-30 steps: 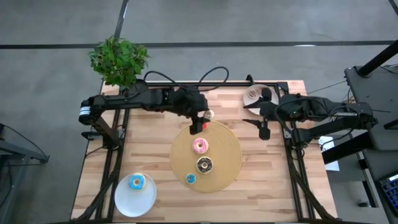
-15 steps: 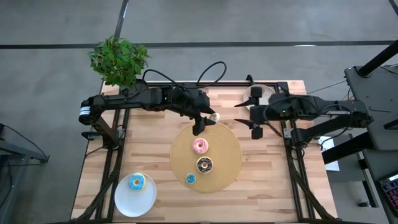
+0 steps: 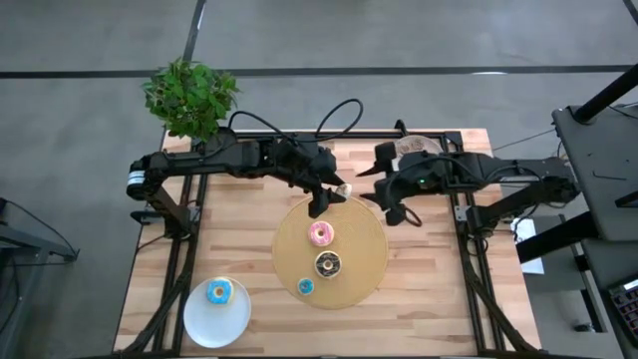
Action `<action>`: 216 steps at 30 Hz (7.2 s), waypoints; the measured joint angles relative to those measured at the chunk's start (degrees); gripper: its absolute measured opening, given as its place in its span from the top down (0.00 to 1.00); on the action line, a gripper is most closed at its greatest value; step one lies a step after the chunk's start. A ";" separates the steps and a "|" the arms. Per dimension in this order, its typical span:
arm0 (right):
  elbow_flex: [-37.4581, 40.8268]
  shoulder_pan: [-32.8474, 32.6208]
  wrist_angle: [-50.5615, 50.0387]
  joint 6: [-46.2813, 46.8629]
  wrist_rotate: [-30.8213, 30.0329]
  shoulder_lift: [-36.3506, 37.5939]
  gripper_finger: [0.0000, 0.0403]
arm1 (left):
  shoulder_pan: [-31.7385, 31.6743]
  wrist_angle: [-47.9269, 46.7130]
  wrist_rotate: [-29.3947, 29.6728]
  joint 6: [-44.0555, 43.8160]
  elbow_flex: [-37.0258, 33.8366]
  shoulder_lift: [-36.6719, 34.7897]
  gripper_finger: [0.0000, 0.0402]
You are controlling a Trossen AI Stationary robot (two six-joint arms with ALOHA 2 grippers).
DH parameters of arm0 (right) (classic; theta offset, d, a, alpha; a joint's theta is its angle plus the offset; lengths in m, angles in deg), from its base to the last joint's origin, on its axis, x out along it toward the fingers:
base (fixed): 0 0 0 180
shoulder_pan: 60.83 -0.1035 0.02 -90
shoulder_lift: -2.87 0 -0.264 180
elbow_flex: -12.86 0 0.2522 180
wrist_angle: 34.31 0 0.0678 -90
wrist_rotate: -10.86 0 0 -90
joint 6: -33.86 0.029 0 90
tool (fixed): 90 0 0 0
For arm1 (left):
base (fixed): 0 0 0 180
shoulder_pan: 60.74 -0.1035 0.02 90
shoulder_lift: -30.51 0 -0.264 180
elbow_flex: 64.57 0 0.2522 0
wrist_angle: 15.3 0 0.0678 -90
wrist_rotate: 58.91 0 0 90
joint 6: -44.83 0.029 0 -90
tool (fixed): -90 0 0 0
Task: Pick & Place donuts
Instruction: Put the small white donut on the gray plate
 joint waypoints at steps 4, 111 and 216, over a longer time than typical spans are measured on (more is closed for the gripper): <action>-2.03 -0.01 -1.11 -2.06 0.27 -2.79 0.43 | 0.00 -0.02 -0.23 -0.66 0.00 0.00 0.50; -5.33 -3.28 0.81 -11.31 -0.07 -8.59 0.46 | 0.00 -0.09 -5.38 -3.85 -0.46 0.00 0.50; -5.35 3.70 -18.30 7.42 -27.10 -8.07 0.81 | -5.79 -4.92 -1.82 -5.13 -0.46 -9.31 0.33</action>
